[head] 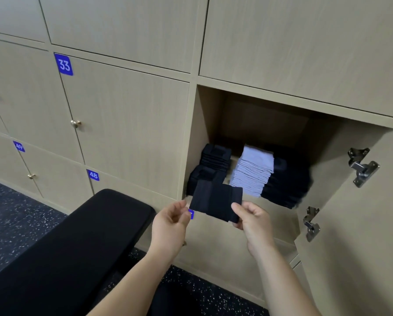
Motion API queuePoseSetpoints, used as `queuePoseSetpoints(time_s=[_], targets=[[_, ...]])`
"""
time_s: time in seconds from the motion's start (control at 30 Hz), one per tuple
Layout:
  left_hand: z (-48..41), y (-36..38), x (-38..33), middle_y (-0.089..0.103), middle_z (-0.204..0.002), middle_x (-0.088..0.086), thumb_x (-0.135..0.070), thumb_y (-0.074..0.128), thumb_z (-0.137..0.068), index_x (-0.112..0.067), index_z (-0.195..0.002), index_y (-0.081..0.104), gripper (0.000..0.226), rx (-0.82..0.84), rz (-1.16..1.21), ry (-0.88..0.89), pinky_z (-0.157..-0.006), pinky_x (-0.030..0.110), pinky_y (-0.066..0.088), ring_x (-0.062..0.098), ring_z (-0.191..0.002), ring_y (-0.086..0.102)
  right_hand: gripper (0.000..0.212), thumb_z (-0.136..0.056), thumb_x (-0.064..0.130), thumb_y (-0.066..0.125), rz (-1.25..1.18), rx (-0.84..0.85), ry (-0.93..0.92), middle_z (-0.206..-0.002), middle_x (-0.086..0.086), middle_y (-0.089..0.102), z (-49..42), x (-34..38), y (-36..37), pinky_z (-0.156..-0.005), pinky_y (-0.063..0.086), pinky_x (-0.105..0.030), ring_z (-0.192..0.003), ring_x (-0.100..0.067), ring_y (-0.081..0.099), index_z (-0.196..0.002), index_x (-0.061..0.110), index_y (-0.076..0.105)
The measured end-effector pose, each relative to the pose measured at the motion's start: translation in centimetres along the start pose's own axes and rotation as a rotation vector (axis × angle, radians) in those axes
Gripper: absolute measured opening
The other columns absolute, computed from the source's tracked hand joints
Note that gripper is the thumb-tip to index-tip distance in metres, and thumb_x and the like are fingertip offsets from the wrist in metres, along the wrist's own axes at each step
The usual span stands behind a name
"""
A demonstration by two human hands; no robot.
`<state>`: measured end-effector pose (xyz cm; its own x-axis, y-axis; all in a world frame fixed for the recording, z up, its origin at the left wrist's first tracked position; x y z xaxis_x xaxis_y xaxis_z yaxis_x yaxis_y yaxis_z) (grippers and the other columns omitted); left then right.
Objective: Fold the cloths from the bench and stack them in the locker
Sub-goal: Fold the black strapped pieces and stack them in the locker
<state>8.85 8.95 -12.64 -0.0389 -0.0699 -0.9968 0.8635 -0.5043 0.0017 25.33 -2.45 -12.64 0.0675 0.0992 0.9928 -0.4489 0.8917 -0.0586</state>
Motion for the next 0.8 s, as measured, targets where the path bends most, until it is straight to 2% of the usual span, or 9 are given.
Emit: queuePoseSetpoints(time_s=[0.1, 0.2, 0.27, 0.33, 0.53, 0.6, 0.67, 0.73, 0.8], targets=[[-1.2, -0.5, 1.2, 0.069, -0.094, -0.006, -0.008, 0.063, -0.093, -0.014, -0.113, 0.065, 0.022, -0.039, -0.05, 0.001, -0.052, 0.004, 0.044, 0.0, -0.073, 0.063, 0.018, -0.086, 0.009, 0.069, -0.033, -0.081, 0.013, -0.057, 0.001, 0.049, -3.2, 0.2, 0.3, -0.063, 0.045, -0.033, -0.047, -0.008, 0.046, -0.07, 0.004, 0.062], [-3.0, -1.5, 2.9, 0.069, -0.102, -0.006, -0.011, 0.067, -0.09, -0.014, -0.117, 0.065, 0.026, -0.084, -0.109, -0.005, -0.069, 0.005, 0.046, 0.0, -0.089, 0.063, 0.022, -0.087, 0.007, 0.067, -0.052, -0.117, -0.003, -0.051, 0.005, 0.042, -6.9, 0.9, 1.5, -0.054, 0.045, -0.023, -0.043, -0.005, 0.043, -0.068, 0.006, 0.056], [-4.3, -2.0, 4.1, 0.067, -0.107, -0.008, -0.013, 0.069, -0.089, -0.015, -0.121, 0.064, 0.033, -0.082, -0.181, -0.011, -0.086, 0.015, 0.047, 0.006, -0.1, 0.063, 0.03, -0.088, 0.005, 0.066, -0.072, -0.134, -0.003, -0.049, 0.004, 0.04, -9.5, 1.2, 2.6, -0.044, 0.043, -0.015, -0.05, -0.013, 0.041, -0.063, 0.008, 0.05], [-5.5, -2.5, 5.1, 0.067, -0.112, -0.007, -0.016, 0.071, -0.087, -0.017, -0.123, 0.063, 0.036, -0.073, -0.268, -0.013, -0.096, 0.025, 0.046, 0.009, -0.108, 0.061, 0.033, -0.087, 0.005, 0.067, -0.089, -0.154, 0.016, -0.055, -0.001, 0.04, -11.9, 1.0, 3.7, -0.039, 0.041, -0.014, -0.055, -0.017, 0.04, -0.062, 0.011, 0.047], [-8.5, -3.0, 7.2, 0.065, -0.12, -0.007, -0.019, 0.072, -0.087, -0.018, -0.129, 0.06, 0.043, -0.034, -0.399, -0.01, -0.1, 0.026, 0.043, 0.008, -0.113, 0.058, 0.02, -0.087, 0.005, 0.067, -0.131, -0.163, 0.091, -0.084, -0.011, 0.057, -16.5, -0.4, 6.3, -0.037, 0.041, -0.013, -0.06, -0.015, 0.048, -0.071, 0.009, 0.057], [-9.1, -2.9, 7.6, 0.063, -0.121, -0.007, -0.021, 0.071, -0.088, -0.019, -0.13, 0.059, 0.044, -0.017, -0.443, 0.003, -0.1, 0.025, 0.042, 0.008, -0.114, 0.057, 0.01, -0.087, 0.005, 0.068, -0.136, -0.155, 0.104, -0.092, -0.014, 0.06, -17.3, -1.0, 7.0, -0.039, 0.043, -0.013, -0.062, -0.014, 0.051, -0.08, 0.006, 0.061], [-9.6, -2.8, 8.0, 0.062, -0.122, -0.008, -0.022, 0.07, -0.088, -0.02, -0.131, 0.058, 0.044, -0.004, -0.481, 0.009, -0.099, 0.024, 0.041, 0.007, -0.113, 0.055, 0.006, -0.087, 0.005, 0.068, -0.122, -0.148, 0.118, -0.097, -0.013, 0.061, -18.0, -1.8, 7.5, -0.041, 0.045, -0.013, -0.064, -0.013, 0.052, -0.09, 0.005, 0.063], [-10.0, -2.7, 8.5, 0.062, -0.122, -0.008, -0.022, 0.07, -0.088, -0.021, -0.132, 0.057, 0.045, 0.003, -0.5, 0.013, -0.098, 0.024, 0.042, 0.006, -0.113, 0.055, 0.005, -0.087, 0.005, 0.068, -0.1, -0.15, 0.13, -0.099, -0.012, 0.062, -18.5, -2.4, 7.8, -0.041, 0.046, -0.013, -0.063, -0.013, 0.052, -0.087, 0.005, 0.063], [-10.3, -2.7, 8.8, 0.062, -0.122, -0.009, -0.022, 0.07, -0.088, -0.021, -0.132, 0.057, 0.045, 0.004, -0.506, 0.014, -0.099, 0.025, 0.043, 0.005, -0.113, 0.055, 0.009, -0.087, 0.005, 0.068, -0.057, -0.164, 0.128, -0.094, -0.012, 0.061, -18.7, -2.8, 8.0, -0.041, 0.045, -0.013, -0.06, -0.013, 0.05, -0.088, -0.004, 0.064]])
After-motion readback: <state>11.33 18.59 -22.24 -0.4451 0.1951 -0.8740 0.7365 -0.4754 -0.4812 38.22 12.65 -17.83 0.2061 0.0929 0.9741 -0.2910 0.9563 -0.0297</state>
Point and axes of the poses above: each hand's wrist, its own z-axis away from the middle knuckle, its own y-axis out of the palm, x = y × z, the point moved 3 cm from there along -z, towards the middle knuckle
